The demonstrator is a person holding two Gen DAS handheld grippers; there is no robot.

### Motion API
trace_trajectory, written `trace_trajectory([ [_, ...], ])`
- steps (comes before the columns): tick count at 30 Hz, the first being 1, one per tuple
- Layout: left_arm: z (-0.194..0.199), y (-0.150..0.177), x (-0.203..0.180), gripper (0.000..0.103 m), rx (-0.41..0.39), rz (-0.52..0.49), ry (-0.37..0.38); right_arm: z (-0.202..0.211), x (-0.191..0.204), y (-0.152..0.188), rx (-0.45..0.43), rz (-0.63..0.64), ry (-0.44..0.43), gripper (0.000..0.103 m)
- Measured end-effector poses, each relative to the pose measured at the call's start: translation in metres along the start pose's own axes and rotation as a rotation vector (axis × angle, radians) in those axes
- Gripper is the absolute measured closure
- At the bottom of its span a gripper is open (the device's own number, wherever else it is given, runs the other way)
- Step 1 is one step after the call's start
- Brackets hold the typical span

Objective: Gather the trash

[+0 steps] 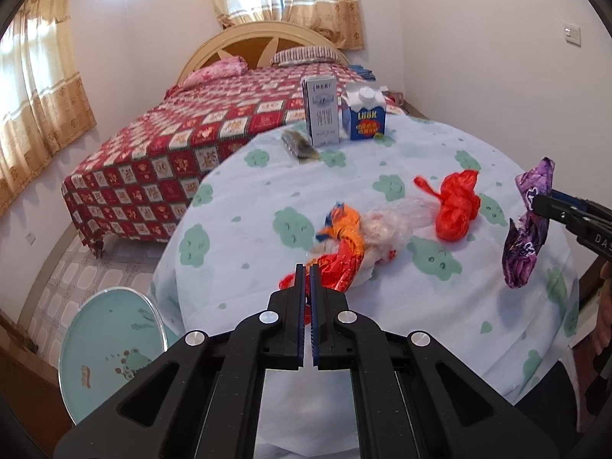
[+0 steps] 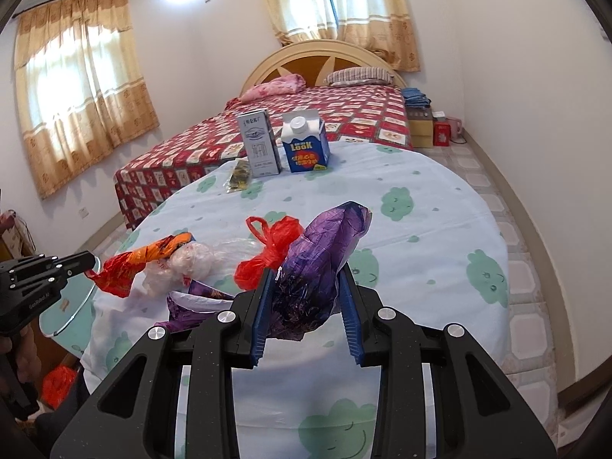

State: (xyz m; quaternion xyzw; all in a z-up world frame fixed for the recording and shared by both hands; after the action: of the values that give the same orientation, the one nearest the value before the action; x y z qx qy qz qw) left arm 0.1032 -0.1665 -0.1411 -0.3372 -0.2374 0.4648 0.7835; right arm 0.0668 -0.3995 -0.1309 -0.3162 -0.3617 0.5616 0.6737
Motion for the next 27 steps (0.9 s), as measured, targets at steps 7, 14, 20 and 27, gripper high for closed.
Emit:
trace_trajectory([
  [7, -0.013, 0.018, 0.013, 0.056, 0.021, 0.02, -0.053, 0.0, -0.015, 0.016, 0.029, -0.014, 0.022, 0.069],
  [14, -0.004, 0.022, 0.001, 0.04, -0.008, 0.017, -0.05, 0.005, -0.033, 0.026, 0.033, -0.036, 0.042, 0.069],
  [20, -0.03, 0.032, -0.024, 0.06, 0.067, -0.042, -0.023, 0.003, -0.035, 0.03, 0.038, -0.044, 0.035, 0.069],
  [27, -0.023, 0.026, -0.018, 0.088, 0.069, -0.003, 0.023, 0.01, -0.027, 0.028, 0.02, -0.038, 0.017, 0.069],
])
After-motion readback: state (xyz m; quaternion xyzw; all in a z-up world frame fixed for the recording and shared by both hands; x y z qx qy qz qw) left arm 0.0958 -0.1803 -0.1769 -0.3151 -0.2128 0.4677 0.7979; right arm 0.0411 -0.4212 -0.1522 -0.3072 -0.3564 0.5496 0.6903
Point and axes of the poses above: each gripper's, at about its wrist camera, not at the fingertips, and z roughly against the way its jaws point, x to its left, y to its underside, the point moved 9 cm from there along -z, roughly the way its jaws point, and after that the axes turned 4 degrees about z, right-handed, at the moved point
